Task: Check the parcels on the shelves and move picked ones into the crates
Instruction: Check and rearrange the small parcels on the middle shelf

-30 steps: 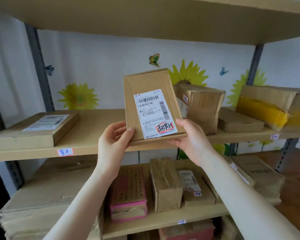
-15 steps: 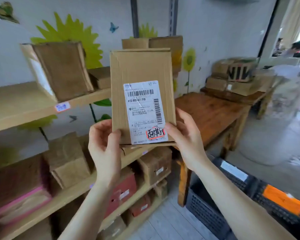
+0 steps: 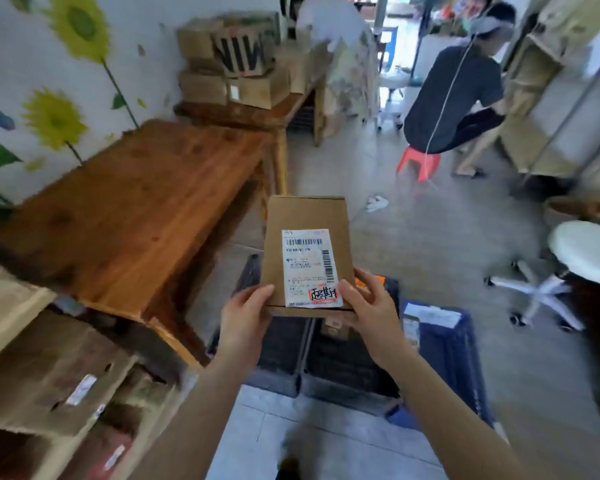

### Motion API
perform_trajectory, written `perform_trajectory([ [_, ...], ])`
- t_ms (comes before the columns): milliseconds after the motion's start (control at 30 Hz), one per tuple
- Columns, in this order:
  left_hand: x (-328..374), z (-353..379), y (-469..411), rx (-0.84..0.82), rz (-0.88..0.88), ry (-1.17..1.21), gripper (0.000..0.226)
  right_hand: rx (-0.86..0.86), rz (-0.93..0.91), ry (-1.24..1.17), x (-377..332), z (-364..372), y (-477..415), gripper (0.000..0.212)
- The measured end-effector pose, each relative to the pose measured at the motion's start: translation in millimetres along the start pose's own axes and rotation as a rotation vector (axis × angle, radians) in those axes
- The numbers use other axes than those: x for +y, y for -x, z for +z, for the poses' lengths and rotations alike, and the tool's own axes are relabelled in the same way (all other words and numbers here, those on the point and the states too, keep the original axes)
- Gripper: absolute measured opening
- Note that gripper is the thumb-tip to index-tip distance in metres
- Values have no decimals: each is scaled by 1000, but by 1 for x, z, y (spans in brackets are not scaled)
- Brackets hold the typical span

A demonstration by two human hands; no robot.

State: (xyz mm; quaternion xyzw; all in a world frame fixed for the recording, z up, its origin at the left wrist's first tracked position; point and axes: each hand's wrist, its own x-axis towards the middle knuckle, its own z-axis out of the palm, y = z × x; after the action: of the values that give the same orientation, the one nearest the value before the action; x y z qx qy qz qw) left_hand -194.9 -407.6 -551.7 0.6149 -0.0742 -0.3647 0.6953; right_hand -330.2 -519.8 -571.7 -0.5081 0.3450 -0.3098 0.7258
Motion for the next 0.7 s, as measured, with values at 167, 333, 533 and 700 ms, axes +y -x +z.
perform_trajectory([
  [167, -84, 51, -104, -305, -468, -139, 18, 219, 215, 77, 65, -80, -71, 38],
  [333, -183, 81, -202, -272, -720, -120, 36, 357, 459, 115, 151, -133, -151, 49],
  [533, -327, 93, -299, -16, -937, -163, 38, 436, 669, 267, 282, -187, -231, 30],
  [700, -493, 90, -386, 220, -1021, -94, 33, 409, 762, 308, 434, -242, -312, 13],
])
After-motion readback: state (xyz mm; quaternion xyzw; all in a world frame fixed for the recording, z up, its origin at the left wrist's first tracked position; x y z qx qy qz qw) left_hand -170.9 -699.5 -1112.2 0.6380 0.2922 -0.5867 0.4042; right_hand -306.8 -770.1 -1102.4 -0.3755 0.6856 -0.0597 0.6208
